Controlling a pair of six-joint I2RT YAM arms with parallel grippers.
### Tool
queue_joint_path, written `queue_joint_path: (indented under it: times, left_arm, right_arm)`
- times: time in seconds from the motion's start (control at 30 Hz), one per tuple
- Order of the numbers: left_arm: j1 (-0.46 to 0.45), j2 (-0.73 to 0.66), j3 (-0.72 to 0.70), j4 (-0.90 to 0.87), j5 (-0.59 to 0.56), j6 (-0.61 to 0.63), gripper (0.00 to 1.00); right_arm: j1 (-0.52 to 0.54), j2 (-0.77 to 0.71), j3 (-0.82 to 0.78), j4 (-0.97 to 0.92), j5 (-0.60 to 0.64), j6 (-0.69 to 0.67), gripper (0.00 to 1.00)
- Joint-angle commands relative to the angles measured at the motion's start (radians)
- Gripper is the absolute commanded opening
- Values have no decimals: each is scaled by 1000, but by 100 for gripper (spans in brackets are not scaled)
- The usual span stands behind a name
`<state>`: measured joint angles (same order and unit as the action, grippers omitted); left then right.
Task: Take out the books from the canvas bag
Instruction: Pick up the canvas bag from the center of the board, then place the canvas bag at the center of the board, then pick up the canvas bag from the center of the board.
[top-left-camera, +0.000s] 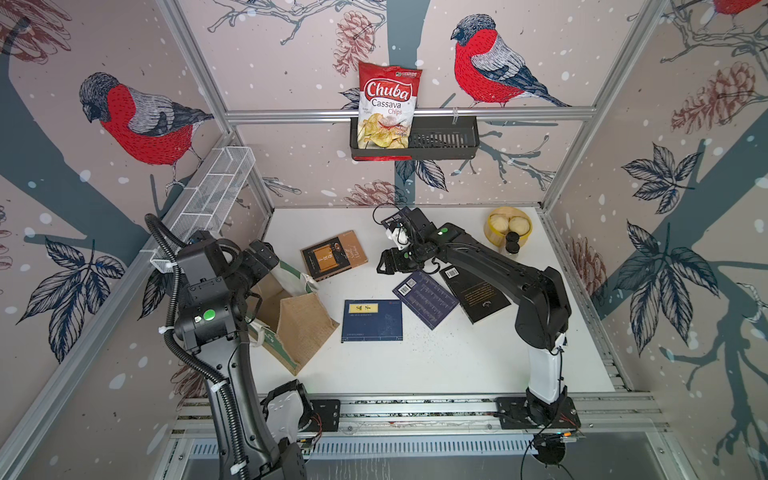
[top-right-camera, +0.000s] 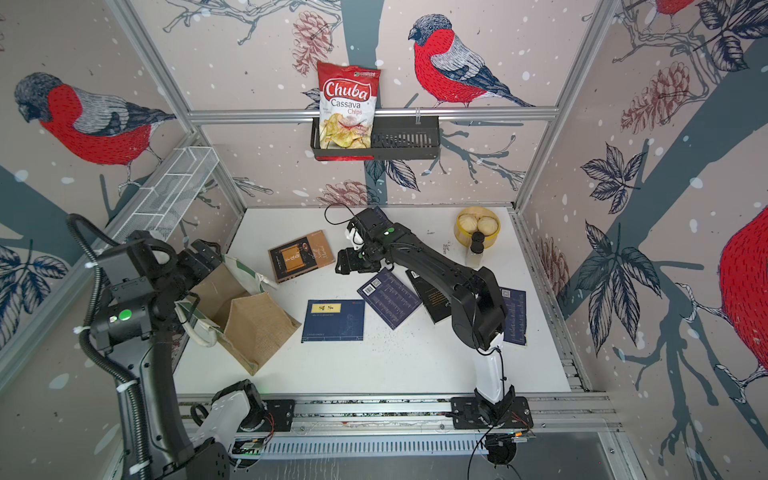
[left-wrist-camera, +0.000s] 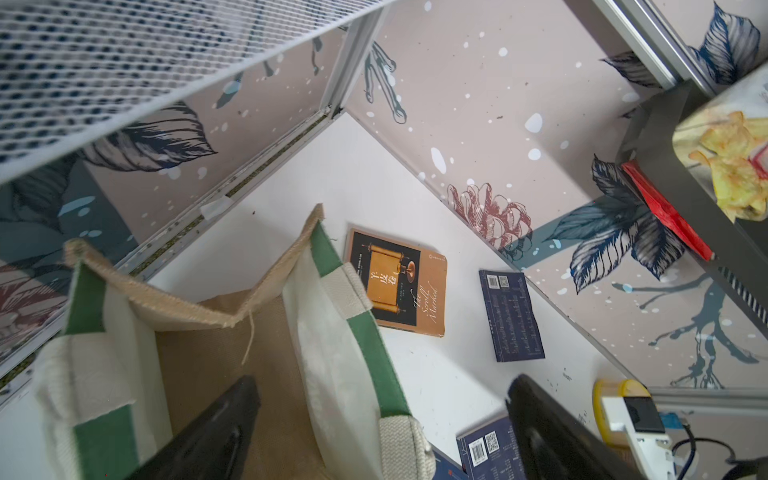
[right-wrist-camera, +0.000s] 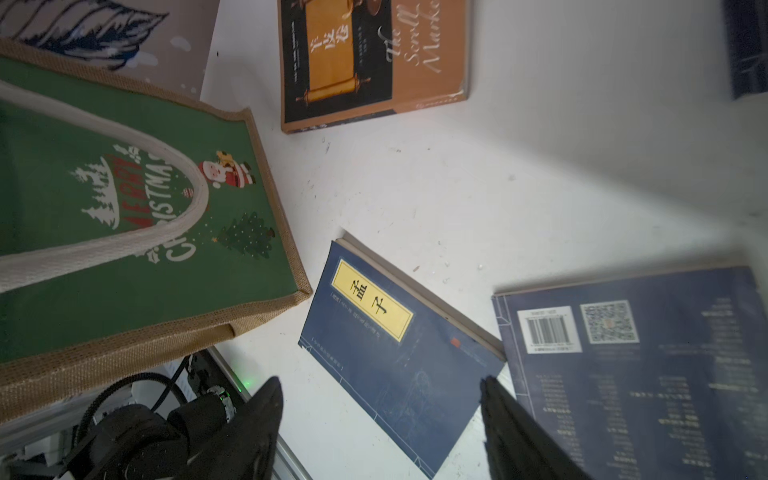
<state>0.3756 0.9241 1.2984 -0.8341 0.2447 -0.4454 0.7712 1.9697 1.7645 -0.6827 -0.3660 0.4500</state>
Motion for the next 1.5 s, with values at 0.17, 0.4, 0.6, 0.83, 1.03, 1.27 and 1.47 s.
queue_joint_path:
  times: [0.17,0.4,0.6,0.83,1.03,1.27,1.47]
  left_arm:
    - [-231,48,45,22,-194,-26,92]
    - [-229,32,-65,-19,-204,-60,92]
    - [-230,101,-91,80,-120,-69,93]
    - [-230,153,-167,129,-56,-62,88]
    - [-231,140,-213,136,-34,-70,57]
    - [-230,181,-236,239,-9,-111,0]
    - [-230,283,-126,305,-29,-93,0]
  right_arm:
    - [4,-11,68,5,4,-23,74]
    - [64,3,61,18,10,-14,74]
    - [67,-39,6,8,24,-34,74]
    - [66,-105,-100,24,42,-27,74]
    - [62,-152,-178,51,55,-9,74]
    - [59,-175,-215,61,74,-1,74]
    - [63,-165,-217,76,68,0,74]
